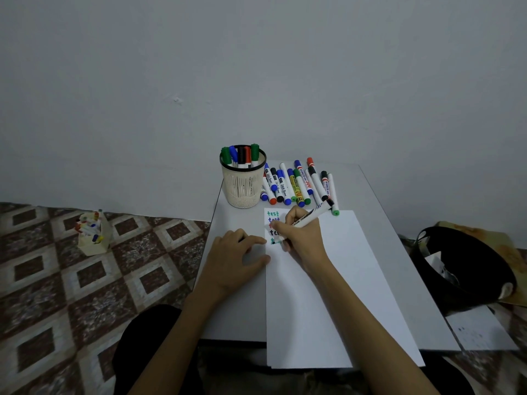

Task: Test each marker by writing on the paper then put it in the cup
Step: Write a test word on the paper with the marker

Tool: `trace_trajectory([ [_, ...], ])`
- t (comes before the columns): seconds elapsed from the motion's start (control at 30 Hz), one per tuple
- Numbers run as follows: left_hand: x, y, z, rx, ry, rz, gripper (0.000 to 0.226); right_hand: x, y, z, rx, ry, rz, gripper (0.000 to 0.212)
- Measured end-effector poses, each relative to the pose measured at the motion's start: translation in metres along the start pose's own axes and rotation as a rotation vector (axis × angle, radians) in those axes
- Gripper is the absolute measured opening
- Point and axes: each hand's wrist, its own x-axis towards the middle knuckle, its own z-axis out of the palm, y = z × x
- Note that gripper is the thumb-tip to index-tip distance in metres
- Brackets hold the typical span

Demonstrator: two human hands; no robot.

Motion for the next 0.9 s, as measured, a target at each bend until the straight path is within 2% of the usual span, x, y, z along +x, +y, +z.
trace_trajectory([
  [0.27, 0.0006, 0.001, -0.0005, 0.015, -0.032, -0.029, 0.062, -0.0032, 0.0021, 0.002, -0.121, 0.012, 0.065, 0.022],
  [0.43, 0.0006, 0.0009, -0.0012, 0.028, -0.035, -0.029, 0.064, -0.0027, 0.0034, 0.0044, -0.142, 0.002, 0.055, 0.024],
  [0.7, 0.0001, 0.002, -0.0016, 0.031, -0.03, -0.022, 0.066, -0.0042, 0.0035, 0.0111, -0.31, 0.022, -0.016, 0.028],
  [0.9, 0.0, 0.0022, -0.0026, 0.034, -0.022, -0.015, 0.064, -0.0055, 0.003, 0.0085, -0.266, 0.02, -0.037, 0.028],
])
